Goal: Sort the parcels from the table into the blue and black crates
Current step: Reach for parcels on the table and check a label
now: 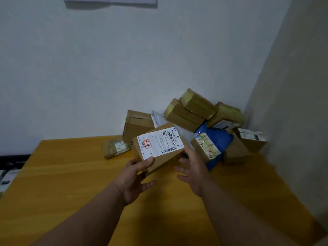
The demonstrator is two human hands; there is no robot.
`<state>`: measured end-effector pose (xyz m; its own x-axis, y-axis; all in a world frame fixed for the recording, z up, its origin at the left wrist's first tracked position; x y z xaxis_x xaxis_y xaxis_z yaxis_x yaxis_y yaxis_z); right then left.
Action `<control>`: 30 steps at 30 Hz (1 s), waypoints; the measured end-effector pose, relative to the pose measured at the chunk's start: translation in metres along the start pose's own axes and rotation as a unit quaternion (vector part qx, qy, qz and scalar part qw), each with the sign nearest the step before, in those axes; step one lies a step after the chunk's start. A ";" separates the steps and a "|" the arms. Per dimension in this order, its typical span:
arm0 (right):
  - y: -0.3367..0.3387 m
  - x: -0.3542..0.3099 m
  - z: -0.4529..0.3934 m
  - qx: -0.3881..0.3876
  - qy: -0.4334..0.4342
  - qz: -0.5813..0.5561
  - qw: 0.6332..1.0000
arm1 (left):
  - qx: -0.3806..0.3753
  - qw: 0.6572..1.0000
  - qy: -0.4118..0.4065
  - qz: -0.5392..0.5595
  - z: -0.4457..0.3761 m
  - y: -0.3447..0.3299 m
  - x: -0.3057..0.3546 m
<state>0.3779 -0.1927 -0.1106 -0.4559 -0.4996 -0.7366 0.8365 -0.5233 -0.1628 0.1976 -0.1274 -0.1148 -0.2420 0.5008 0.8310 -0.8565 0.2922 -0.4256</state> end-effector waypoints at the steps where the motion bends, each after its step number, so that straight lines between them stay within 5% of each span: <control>1: -0.003 0.002 -0.004 -0.015 -0.002 -0.004 1.000 | 0.003 1.000 -0.003 0.006 0.001 -0.001 -0.002; 9: -0.032 0.012 -0.027 -0.101 0.000 -0.104 0.989 | 0.029 0.998 -0.019 -0.048 0.011 0.000 -0.015; 16: -0.080 0.014 -0.028 -0.133 -0.001 -0.035 0.991 | 0.086 0.994 -0.059 -0.028 0.035 0.069 0.020; 30: -0.348 0.112 0.004 -0.176 -0.036 0.019 0.984 | 0.152 0.985 -0.072 0.034 0.114 0.315 0.104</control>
<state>0.0348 -0.0697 -0.1337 -0.4329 -0.5677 -0.7002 0.9006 -0.2395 -0.3626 -0.1492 -0.0763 -0.1217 -0.3464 0.3829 0.8564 -0.9281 -0.0067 -0.3724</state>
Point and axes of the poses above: each hand's wrist, its own z-axis away from the middle knuckle, its own y-axis out of the back of the hand, x = y × z, the point moved 4 cm from there along -z, towards the middle knuckle, and after that the axes turned 13 degrees about -y, right-handed, at the moved point
